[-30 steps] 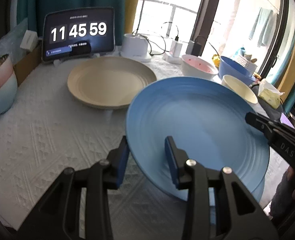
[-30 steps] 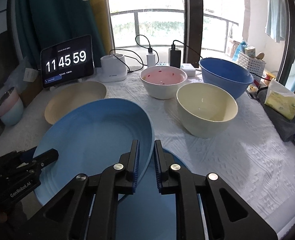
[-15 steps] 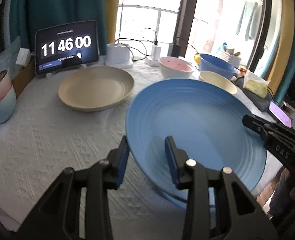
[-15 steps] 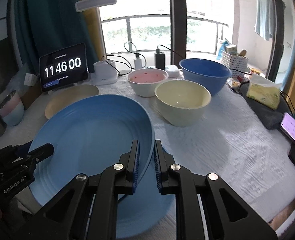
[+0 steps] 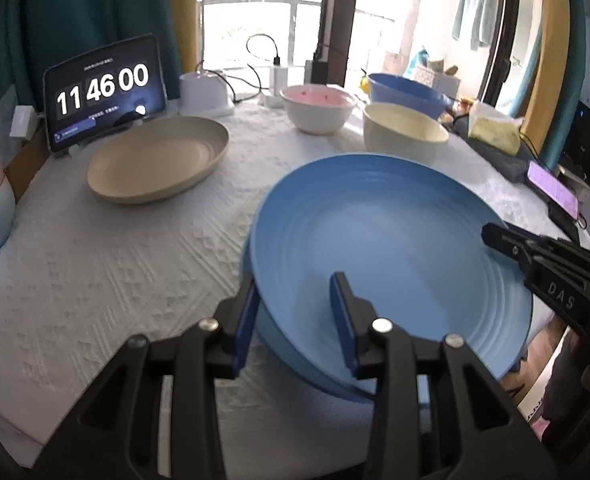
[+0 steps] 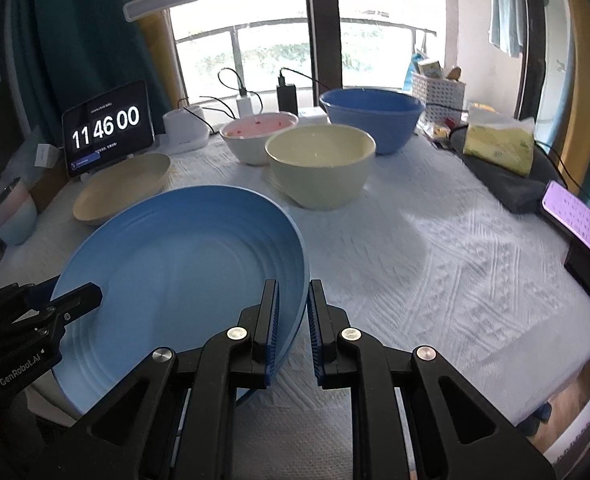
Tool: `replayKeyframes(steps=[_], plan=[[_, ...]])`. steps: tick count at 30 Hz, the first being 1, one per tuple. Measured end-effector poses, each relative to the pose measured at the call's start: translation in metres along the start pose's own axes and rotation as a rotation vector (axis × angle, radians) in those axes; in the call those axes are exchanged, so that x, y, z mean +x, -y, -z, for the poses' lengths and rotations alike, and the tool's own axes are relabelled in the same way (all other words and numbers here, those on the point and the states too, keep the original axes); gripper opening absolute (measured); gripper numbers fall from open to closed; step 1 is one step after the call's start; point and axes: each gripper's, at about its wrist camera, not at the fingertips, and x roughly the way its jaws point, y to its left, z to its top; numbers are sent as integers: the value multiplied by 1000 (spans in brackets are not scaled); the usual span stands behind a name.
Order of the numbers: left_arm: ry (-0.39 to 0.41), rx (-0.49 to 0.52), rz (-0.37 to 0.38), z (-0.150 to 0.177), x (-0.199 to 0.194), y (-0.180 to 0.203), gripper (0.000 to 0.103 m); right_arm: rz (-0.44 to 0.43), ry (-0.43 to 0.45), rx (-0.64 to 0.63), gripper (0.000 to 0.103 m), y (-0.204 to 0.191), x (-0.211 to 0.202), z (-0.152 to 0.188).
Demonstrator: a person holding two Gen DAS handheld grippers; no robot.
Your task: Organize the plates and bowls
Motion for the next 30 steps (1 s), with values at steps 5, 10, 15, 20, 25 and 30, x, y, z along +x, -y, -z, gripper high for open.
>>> replayKeyframes(steps=[5,10,15,20,25,30], plan=[[-34,19,-10,4,10,1,37,-3,-25,7,16,4,9,6],[-38,41,-26,6,13,4,37,-5,-38,-4,16,4,17,10],[6,54,-73,3,3,2,39,-18,-47,-7,16,4,23,10],[-8,47,-118,3,8,-8,39,-43,-58,-6,17,5,28,10],[-77,3,-93,6,25,-16,39,-60,-93,9,29,5,36,11],[-89,-4,-53,7,31,-16,39,-66,-96,4,29,2,39,10]])
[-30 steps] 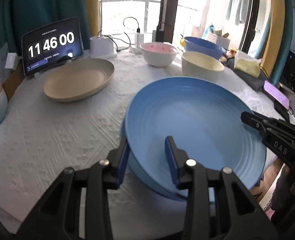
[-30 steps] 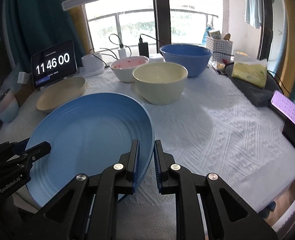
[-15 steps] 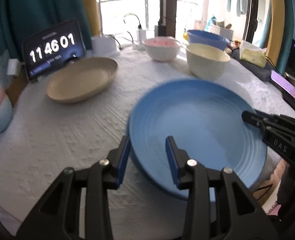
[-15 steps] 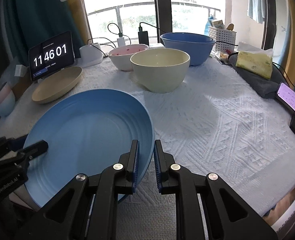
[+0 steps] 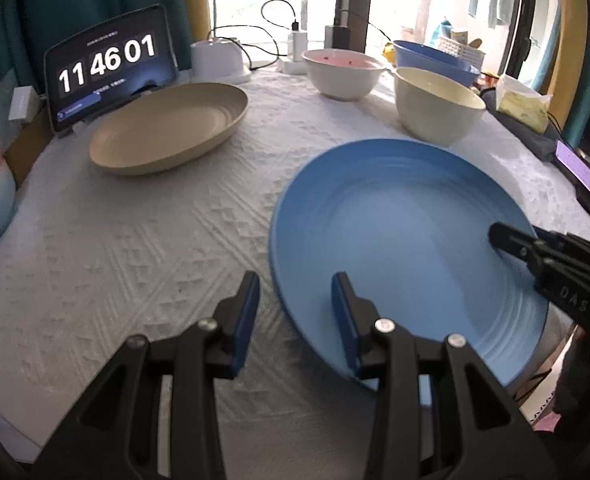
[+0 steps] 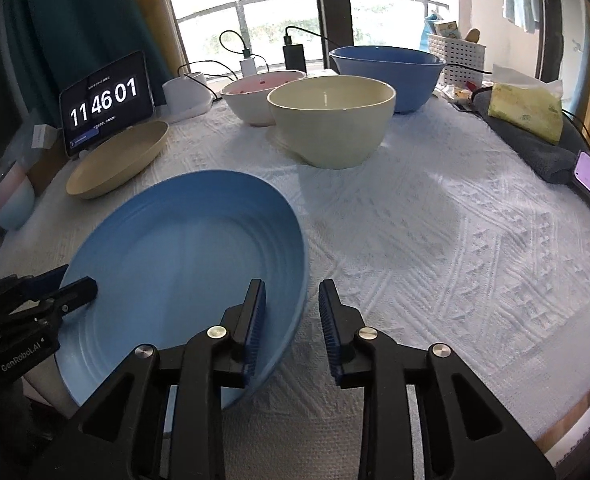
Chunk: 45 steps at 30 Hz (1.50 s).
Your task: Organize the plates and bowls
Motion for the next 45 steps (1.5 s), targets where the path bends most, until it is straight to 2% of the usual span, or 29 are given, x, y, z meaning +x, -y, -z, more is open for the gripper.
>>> replayKeyframes(steps=[8,27,33,40,45], plan=[[16,-26,23,-7,5,-5,39,15,9,-27,29,-10,10,-8],[8,-66,8,-31,24,-26,39,21,-19,-41,29,-21,43,-42],[24,-108,18,-31,17,-36,45,53,-22,-27,29,-19,40,-44],[74,-118,22,-33,1,-44,46,106,14,-9,29,-12,23,-50],[114,-119,15,-34,-10,-51,47,110,40,-25,30,-20,12,-57]])
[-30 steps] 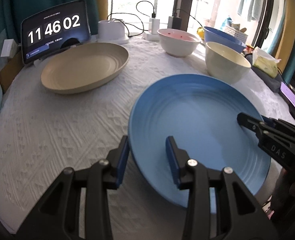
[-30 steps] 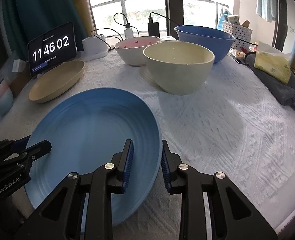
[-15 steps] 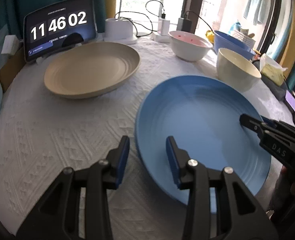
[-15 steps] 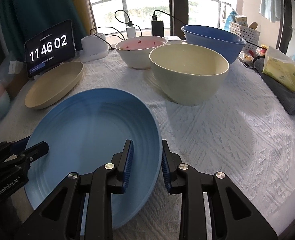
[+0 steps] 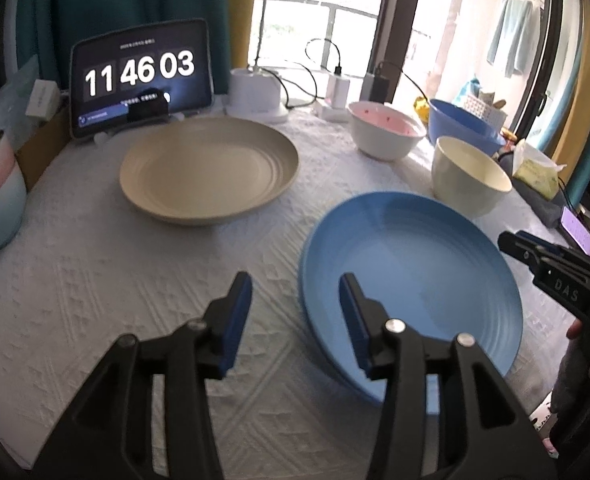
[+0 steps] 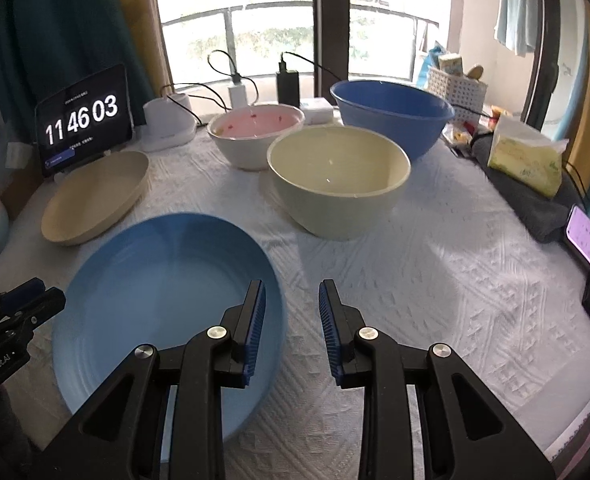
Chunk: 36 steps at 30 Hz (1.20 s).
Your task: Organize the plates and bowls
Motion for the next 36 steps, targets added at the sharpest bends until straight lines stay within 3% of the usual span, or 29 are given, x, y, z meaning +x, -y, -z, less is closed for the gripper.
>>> replayKeyframes(steps=[9,36], plan=[[72,-11,-11,-7,-17,-14,57,-33,35,-54,30,-30,-12,-13],[166,-54,-102,-40,-27,-85,58,-85,89,-142,30,-98,1,-65]])
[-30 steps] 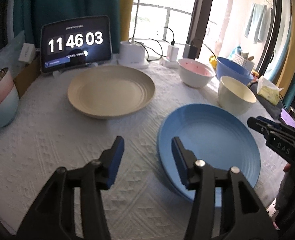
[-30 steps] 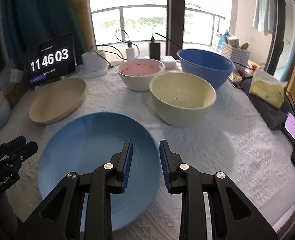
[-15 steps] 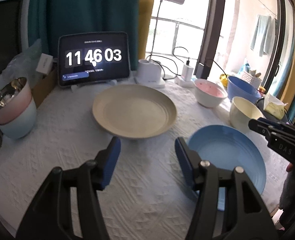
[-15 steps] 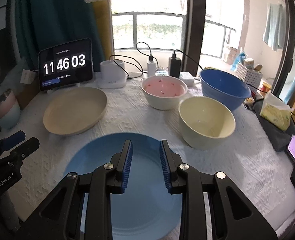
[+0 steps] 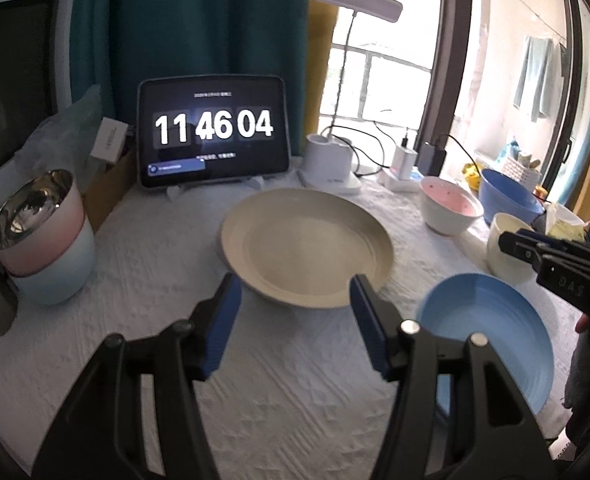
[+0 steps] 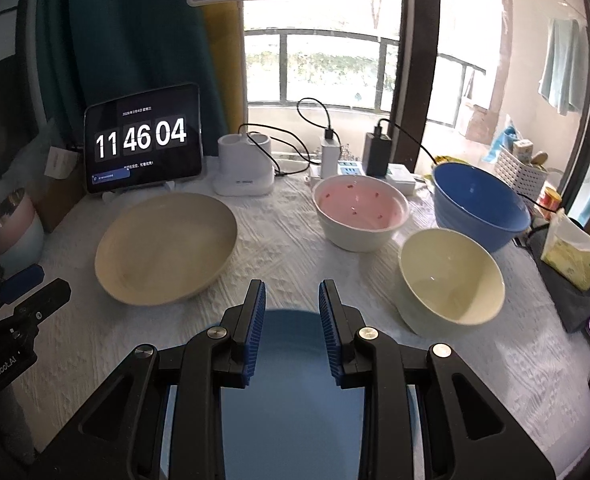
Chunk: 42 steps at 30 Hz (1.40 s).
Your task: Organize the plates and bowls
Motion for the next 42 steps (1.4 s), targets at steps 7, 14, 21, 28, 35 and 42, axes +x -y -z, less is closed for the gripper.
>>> replayKeyframes(steps=[7,14,21,28,35,42], plan=[[10,-13,-23,-8,12,-15,58,-22,-2,-24,30,-14,16,-14],[25,-44,-30,-18,26,-25,58,-42,-14,-33,30,-21,32,-24],[19,-70,-33,-23,45,-30,58,-44,-22,-44,30,-24,49,-37],[-11,-116,-58,-29,68,-42,58,-71,-51,-43,31,-28,70,-45],[-81,-163,-66,-25,98,-51,58,-124,-116,-24,37,-34,97,-47],[-119,-183,-72,-24,119,-54,58,-157,-223,3,38,-33,130,-46]])
